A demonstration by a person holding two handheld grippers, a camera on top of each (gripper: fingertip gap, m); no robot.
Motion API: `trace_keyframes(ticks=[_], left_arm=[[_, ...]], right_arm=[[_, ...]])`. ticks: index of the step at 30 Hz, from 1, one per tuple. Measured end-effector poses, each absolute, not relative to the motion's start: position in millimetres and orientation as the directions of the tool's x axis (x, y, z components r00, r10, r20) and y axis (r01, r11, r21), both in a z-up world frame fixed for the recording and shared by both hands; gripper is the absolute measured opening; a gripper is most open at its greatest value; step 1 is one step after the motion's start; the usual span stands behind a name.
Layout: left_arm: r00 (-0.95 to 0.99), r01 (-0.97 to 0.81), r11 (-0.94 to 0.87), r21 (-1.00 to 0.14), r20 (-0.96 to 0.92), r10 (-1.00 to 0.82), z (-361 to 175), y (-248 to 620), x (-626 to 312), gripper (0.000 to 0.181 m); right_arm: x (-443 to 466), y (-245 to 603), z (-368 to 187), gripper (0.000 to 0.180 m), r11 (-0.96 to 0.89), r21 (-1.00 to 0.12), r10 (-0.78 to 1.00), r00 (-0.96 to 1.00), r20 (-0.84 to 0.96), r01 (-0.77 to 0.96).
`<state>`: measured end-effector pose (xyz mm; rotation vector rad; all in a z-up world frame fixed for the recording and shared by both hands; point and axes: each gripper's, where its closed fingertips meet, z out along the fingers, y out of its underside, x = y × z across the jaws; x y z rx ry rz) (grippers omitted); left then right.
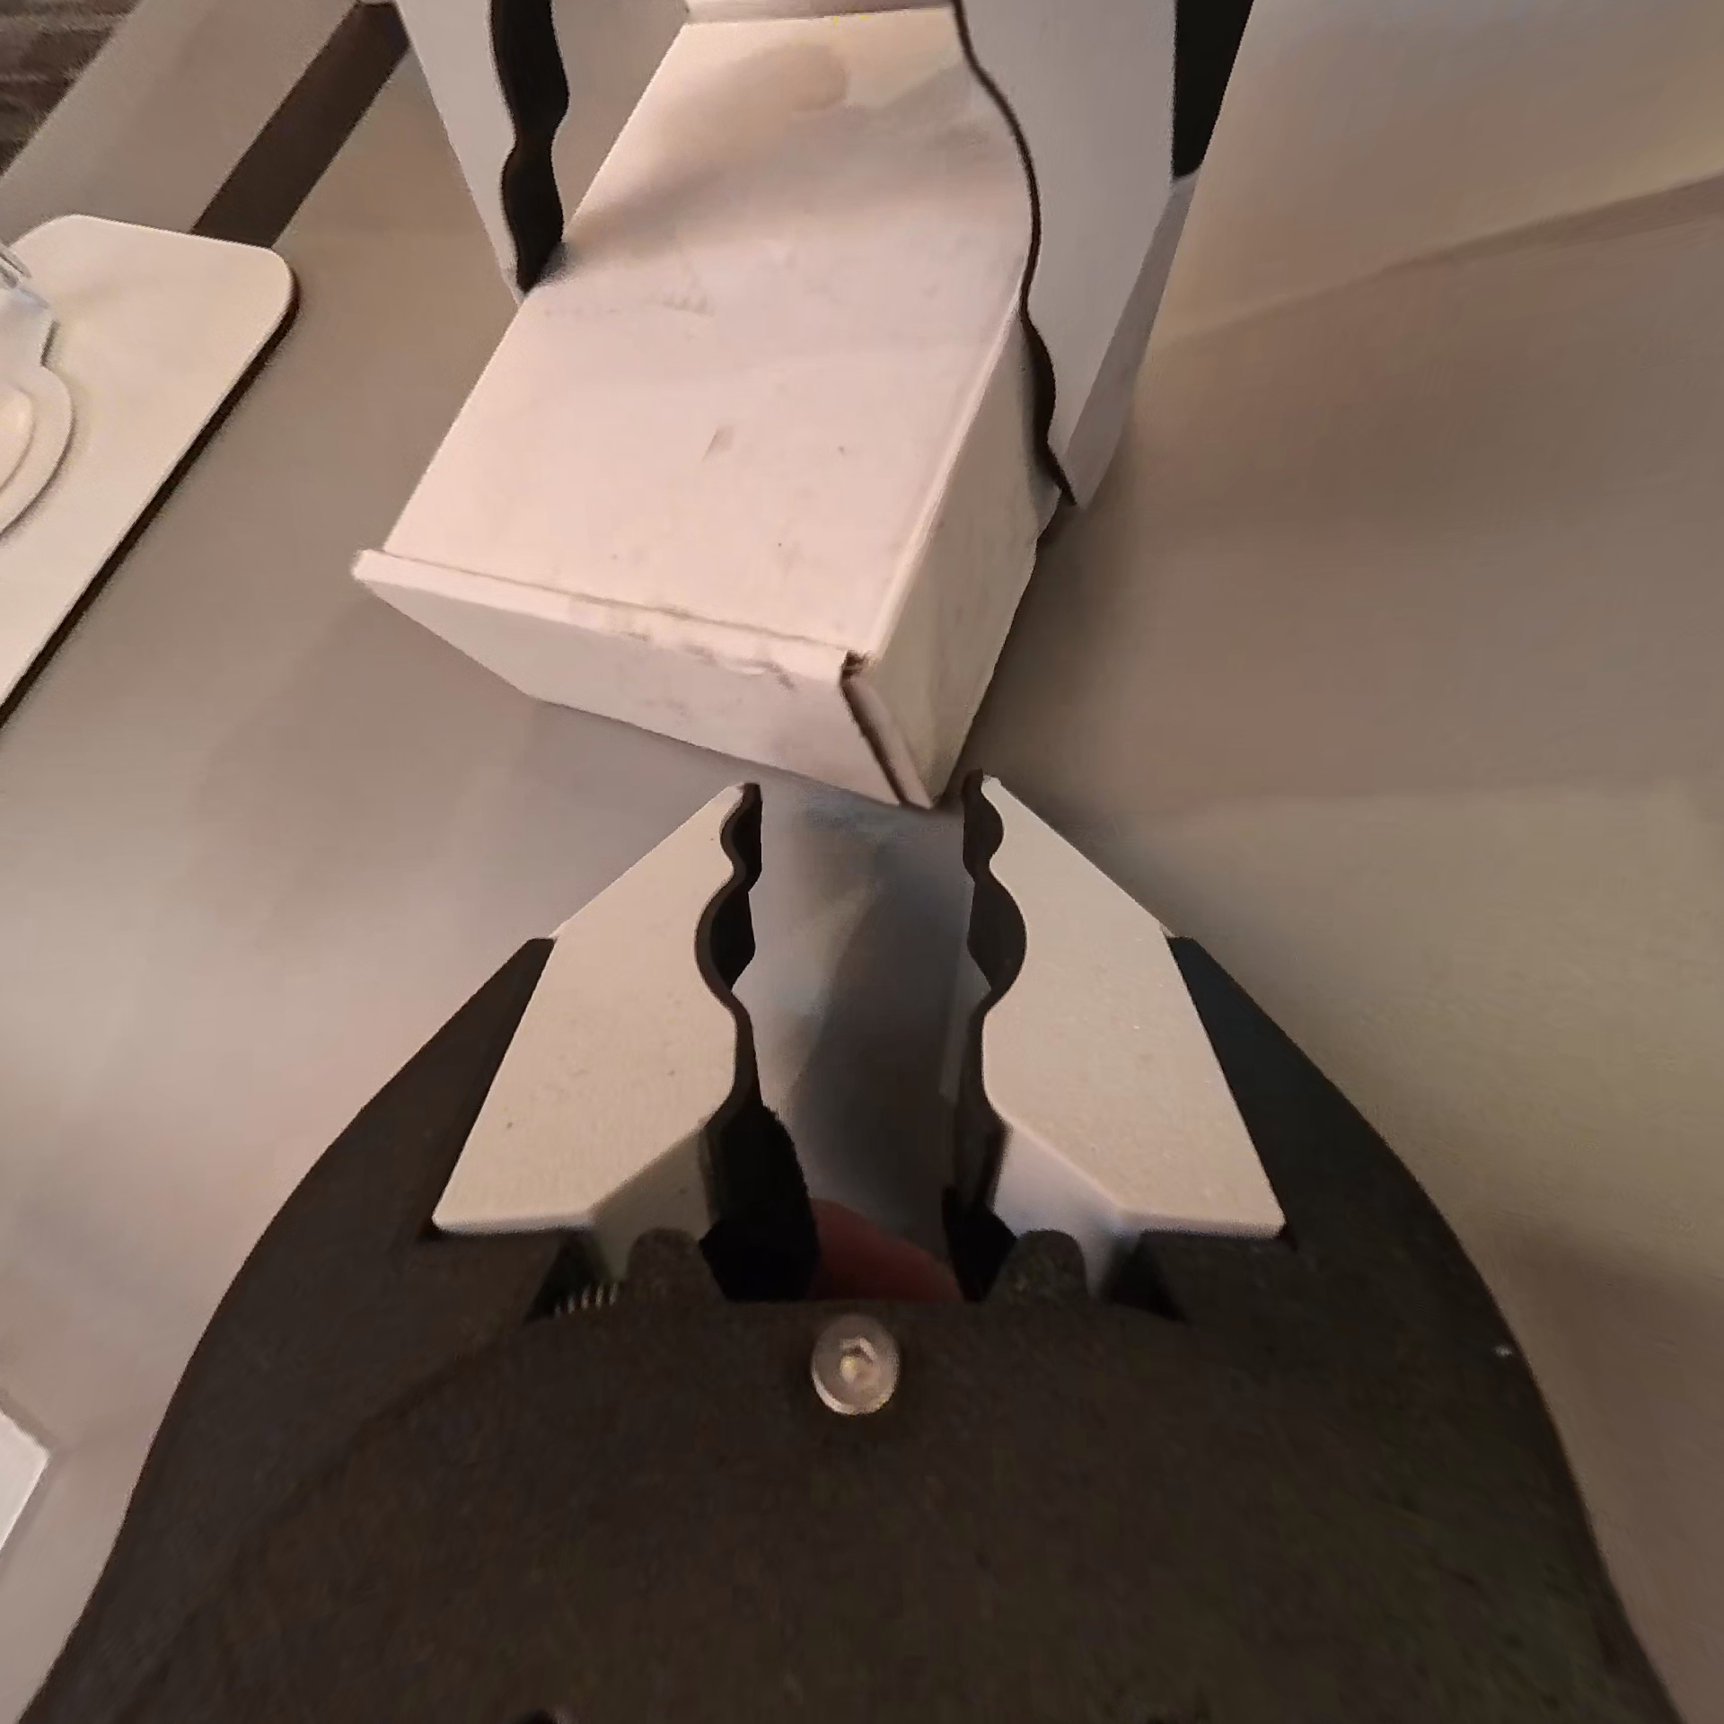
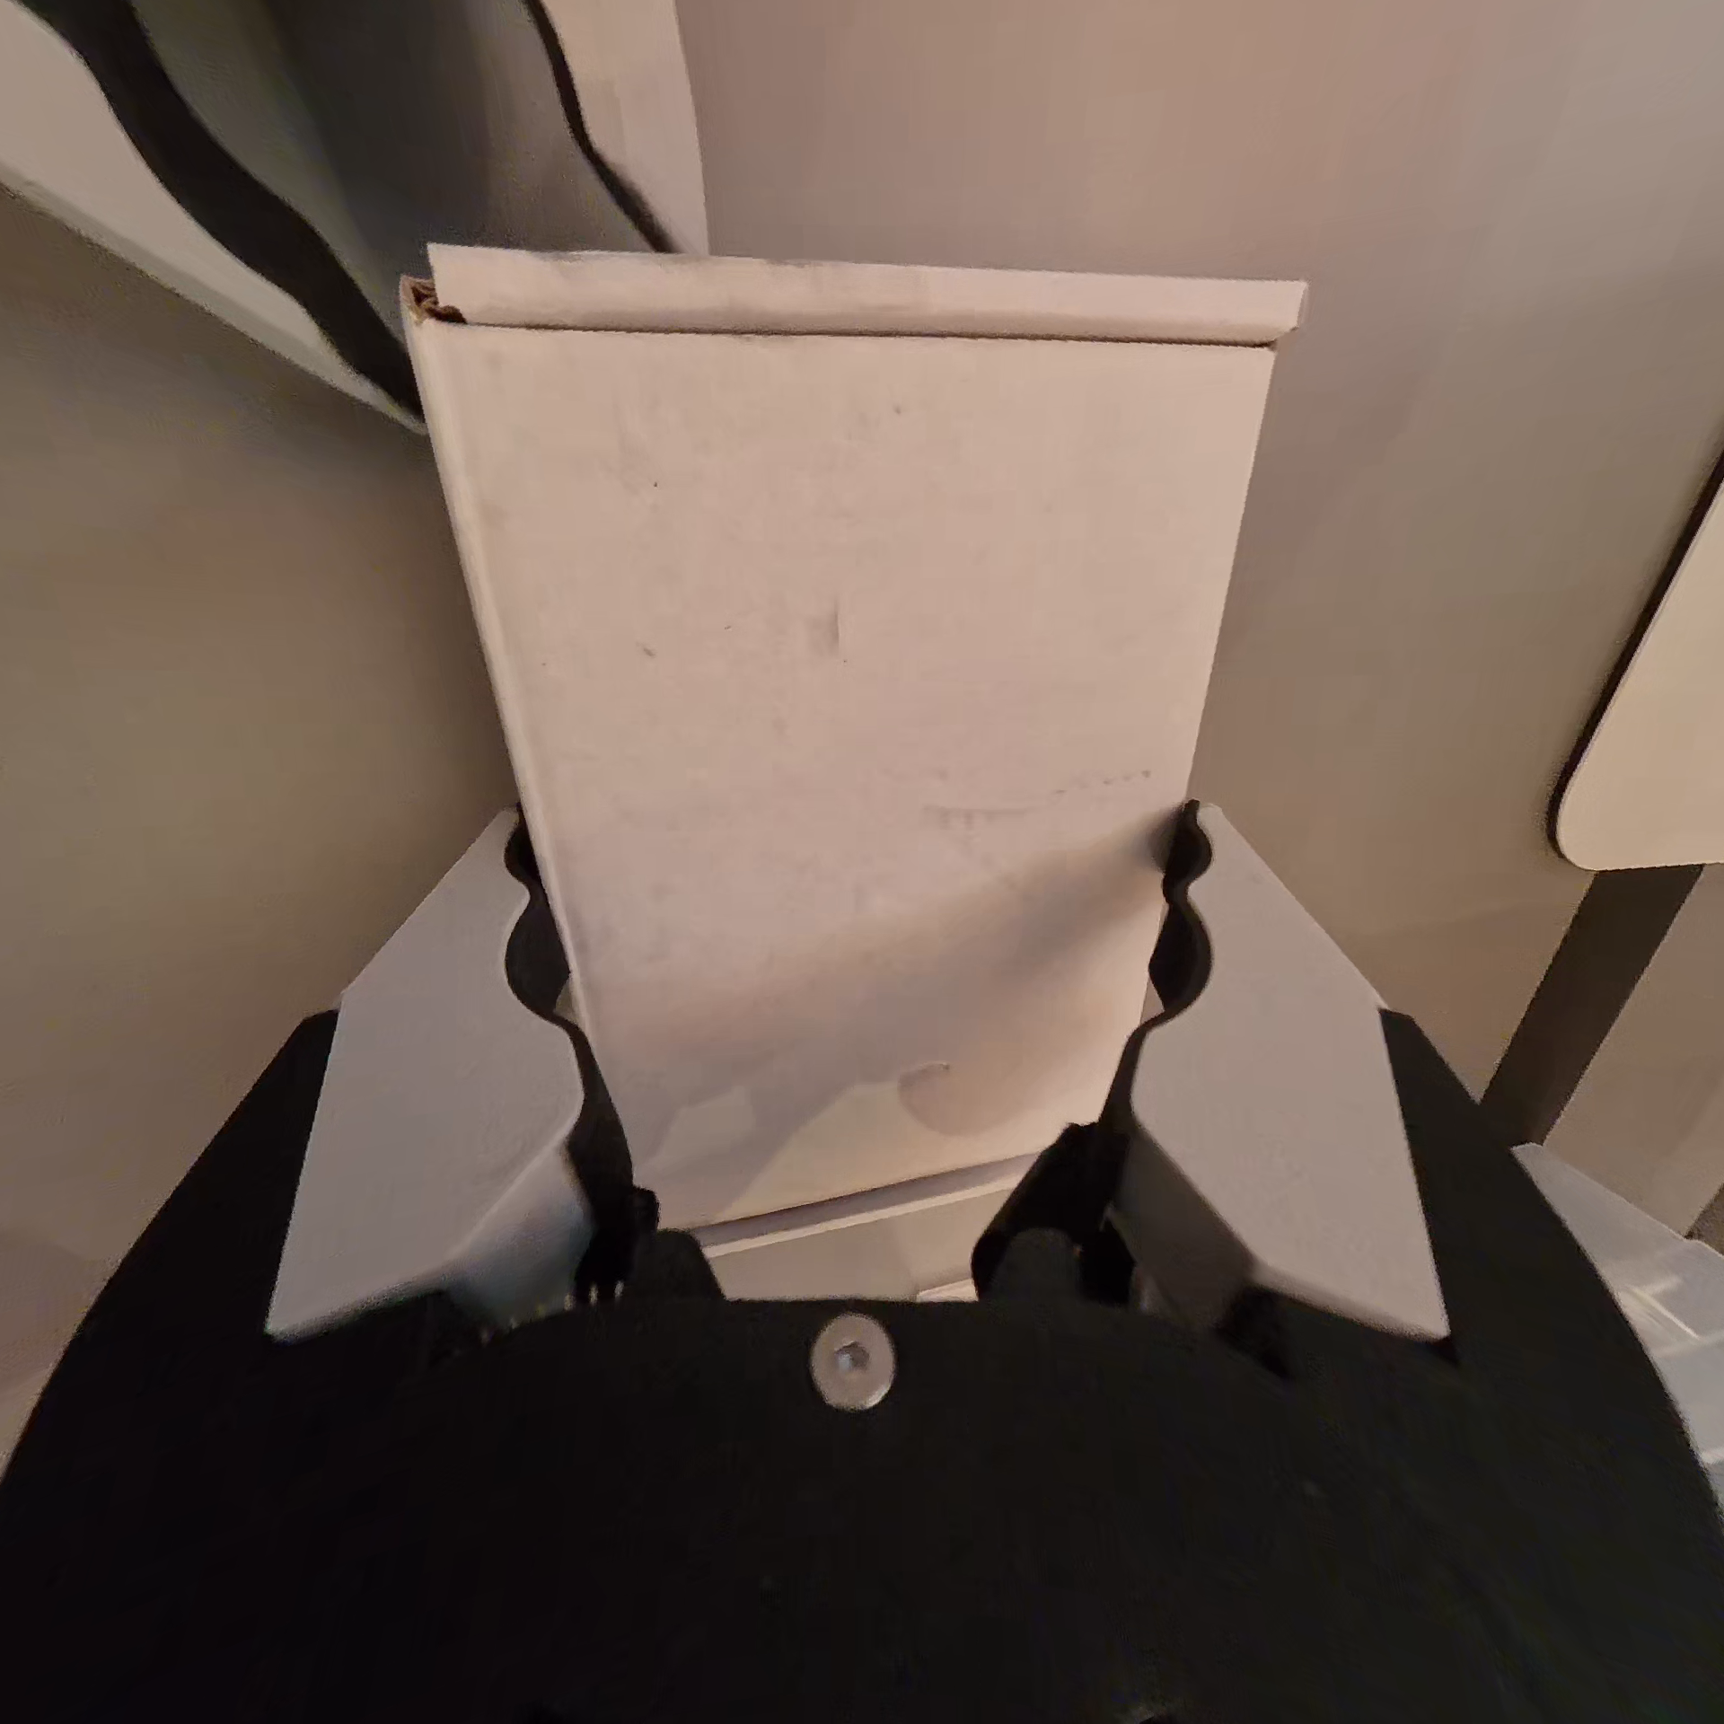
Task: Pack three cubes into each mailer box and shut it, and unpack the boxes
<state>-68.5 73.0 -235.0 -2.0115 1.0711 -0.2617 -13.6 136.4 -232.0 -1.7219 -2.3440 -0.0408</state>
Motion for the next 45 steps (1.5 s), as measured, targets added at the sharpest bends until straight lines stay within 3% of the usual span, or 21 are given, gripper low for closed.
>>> trace_keyframes(ticks=[6, 11, 17, 27, 31, 39, 42, 45], left_arm=[[0.618, -0.588, -0.301, -0.75, -0.177, -0.766, -234.2, 71.5, -73.4, 0.041], [0.613, -0.602, -0.298, -0.741, -0.19, -0.767, -236.2, 70.8, -73.6, 0.041], [0.606, -0.619, -0.295, -0.728, -0.203, -0.769, -238.8, 70.5, -73.1, 0.041], [0.605, -0.618, -0.298, -0.727, -0.198, -0.771, -239.7, 71.0, -72.8, 0.04], [0.606, -0.615, -0.305, -0.728, -0.188, -0.773, -240.1, 71.5, -72.3, 0.04], [0.609, -0.61, -0.313, -0.728, -0.178, -0.773, -240.6, 72.3, -72.2, 0.04], [0.61, -0.608, -0.316, -0.728, -0.173, -0.774, -240.6, 72.5, -72.4, 0.041], [0.614, -0.607, -0.315, -0.73, -0.179, -0.769, -239.9, 73.2, -73.3, 0.046]], right_arm=[[-7.1, 132.3, -208.2, 0.127, 0.286, -0.263, 0.952, -0.243, 0.184, 0.921], [17.5, 149.6, -133.4, 0.127, 0.271, -0.404, 0.949, -0.173, 0.262, 0.873], [84.9, 199.9, -81.8, 0.126, 0.197, -0.41, 0.951, -0.072, 0.299, 0.891], [211.7, 297.1, -110.0, 0.126, 0.034, -0.277, 0.962, 0.044, 0.27, 0.96], [215.9, 309.6, -143.8, 0.126, 0.104, -0.196, 0.964, -0.05, 0.263, 0.975], [230.1, 314.2, -230.8, 0.13, 0.21, 0.087, 0.956, -0.223, 0.191, 0.974], [228.9, 320.7, -221.5, 0.129, 0.209, 0.104, 0.939, -0.229, 0.256, 0.972], [229.6, 323.4, -202.3, 0.139, 0.166, 0.06, 0.934, -0.176, 0.31, 0.984]])
